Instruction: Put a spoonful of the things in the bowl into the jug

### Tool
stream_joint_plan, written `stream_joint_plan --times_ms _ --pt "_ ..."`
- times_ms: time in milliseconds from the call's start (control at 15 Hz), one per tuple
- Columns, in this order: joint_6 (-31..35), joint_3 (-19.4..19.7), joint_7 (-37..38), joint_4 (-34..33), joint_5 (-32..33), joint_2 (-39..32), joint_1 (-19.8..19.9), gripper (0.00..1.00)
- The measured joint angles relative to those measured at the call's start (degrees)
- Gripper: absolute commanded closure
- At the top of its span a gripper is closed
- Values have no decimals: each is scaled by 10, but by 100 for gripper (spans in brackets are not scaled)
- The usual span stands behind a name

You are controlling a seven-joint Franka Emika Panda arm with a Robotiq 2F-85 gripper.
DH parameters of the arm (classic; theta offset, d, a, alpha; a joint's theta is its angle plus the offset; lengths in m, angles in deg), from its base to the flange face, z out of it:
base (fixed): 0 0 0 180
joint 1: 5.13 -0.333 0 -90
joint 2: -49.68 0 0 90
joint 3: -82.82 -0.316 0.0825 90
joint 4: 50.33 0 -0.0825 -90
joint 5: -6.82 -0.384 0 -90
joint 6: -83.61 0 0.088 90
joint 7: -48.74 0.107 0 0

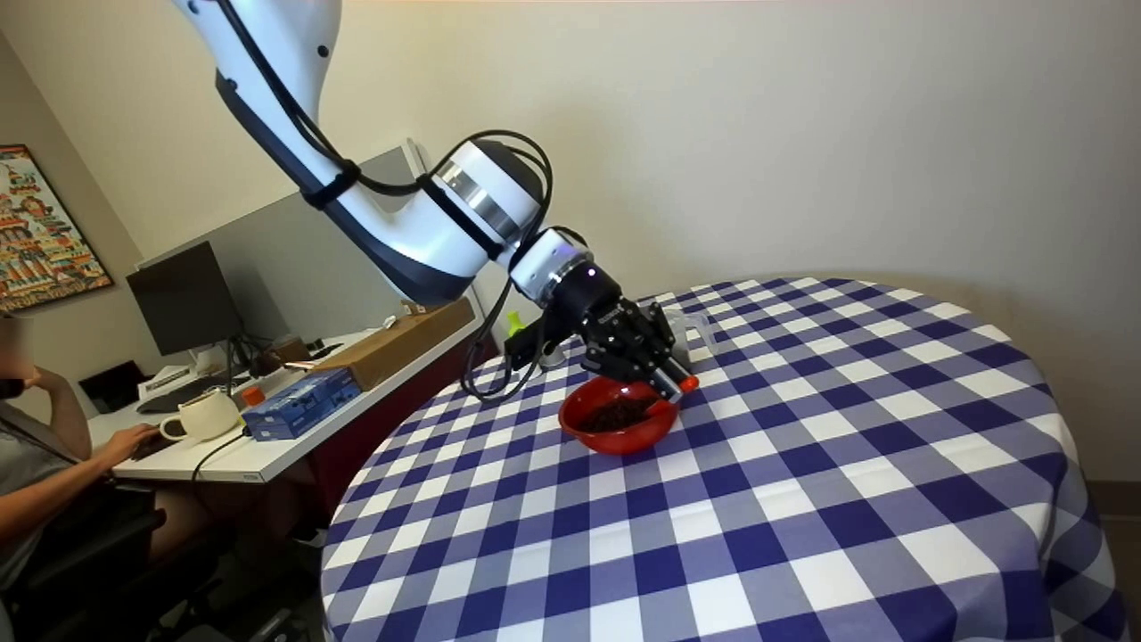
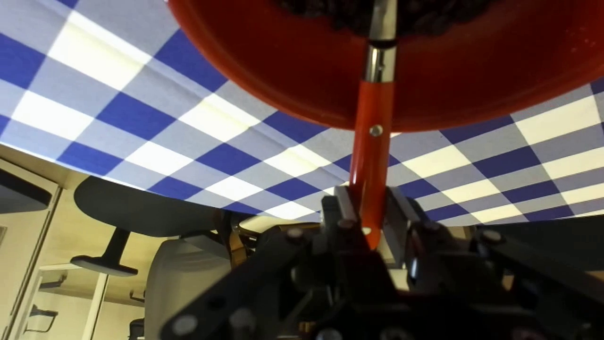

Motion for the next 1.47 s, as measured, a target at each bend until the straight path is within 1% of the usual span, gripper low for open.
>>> stream_joint_plan --times_ms 267,1000,1467 --pt "0 10 -13 -14 -38 -3 0 95" --pt "9 20 -25 -31 -102 -3 -6 95" --pt "17 40 -45 -40 -141 -3 -6 95"
